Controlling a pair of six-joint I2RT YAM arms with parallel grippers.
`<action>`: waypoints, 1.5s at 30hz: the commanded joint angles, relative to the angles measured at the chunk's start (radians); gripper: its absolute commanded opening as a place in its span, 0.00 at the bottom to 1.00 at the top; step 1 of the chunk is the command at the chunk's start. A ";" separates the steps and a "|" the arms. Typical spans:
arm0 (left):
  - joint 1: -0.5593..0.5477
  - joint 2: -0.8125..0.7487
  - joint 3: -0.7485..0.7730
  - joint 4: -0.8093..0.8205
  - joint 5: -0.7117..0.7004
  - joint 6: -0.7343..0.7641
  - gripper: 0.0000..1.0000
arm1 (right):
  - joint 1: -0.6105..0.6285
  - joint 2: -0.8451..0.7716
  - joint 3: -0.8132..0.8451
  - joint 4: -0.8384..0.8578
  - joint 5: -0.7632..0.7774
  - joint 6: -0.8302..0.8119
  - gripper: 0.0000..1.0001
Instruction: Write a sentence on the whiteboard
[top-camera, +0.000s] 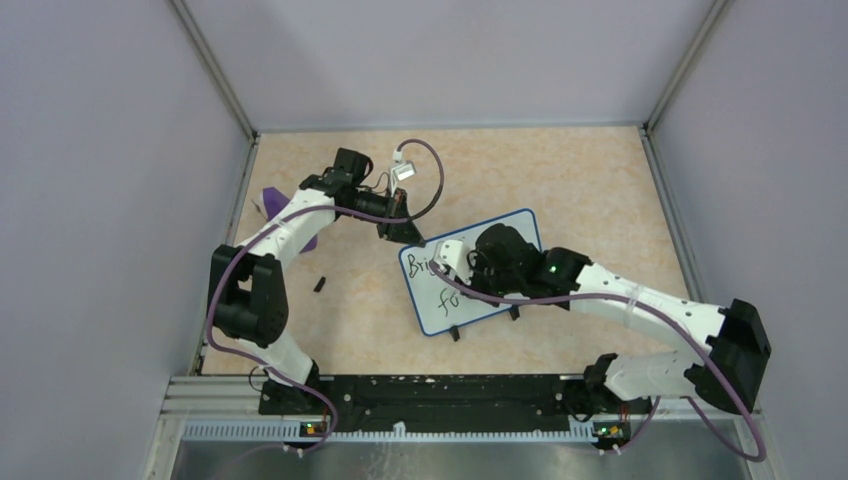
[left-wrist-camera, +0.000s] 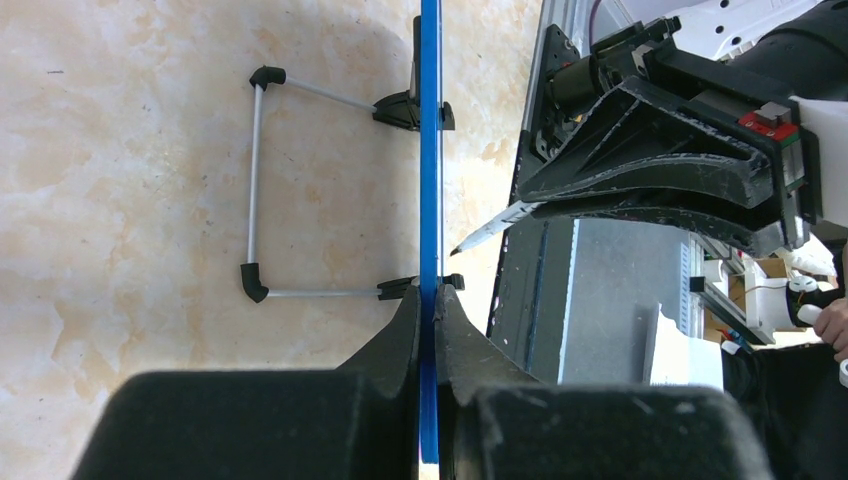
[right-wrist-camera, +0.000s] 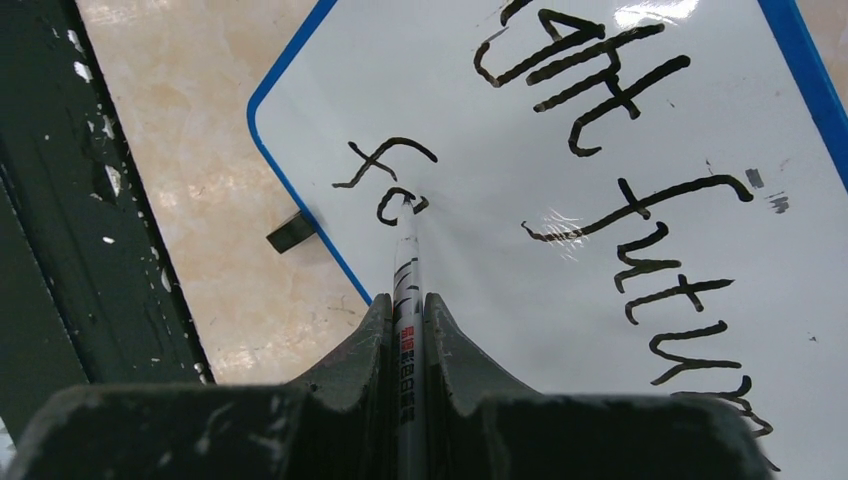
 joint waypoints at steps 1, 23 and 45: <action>0.009 0.018 0.002 -0.026 -0.066 0.030 0.00 | -0.030 -0.060 0.036 -0.002 -0.082 -0.005 0.00; 0.009 0.020 0.007 -0.026 -0.065 0.029 0.00 | -0.049 -0.058 -0.031 0.004 -0.048 -0.039 0.00; 0.009 0.026 0.011 -0.029 -0.068 0.030 0.00 | -0.037 -0.044 -0.058 0.033 0.052 -0.032 0.00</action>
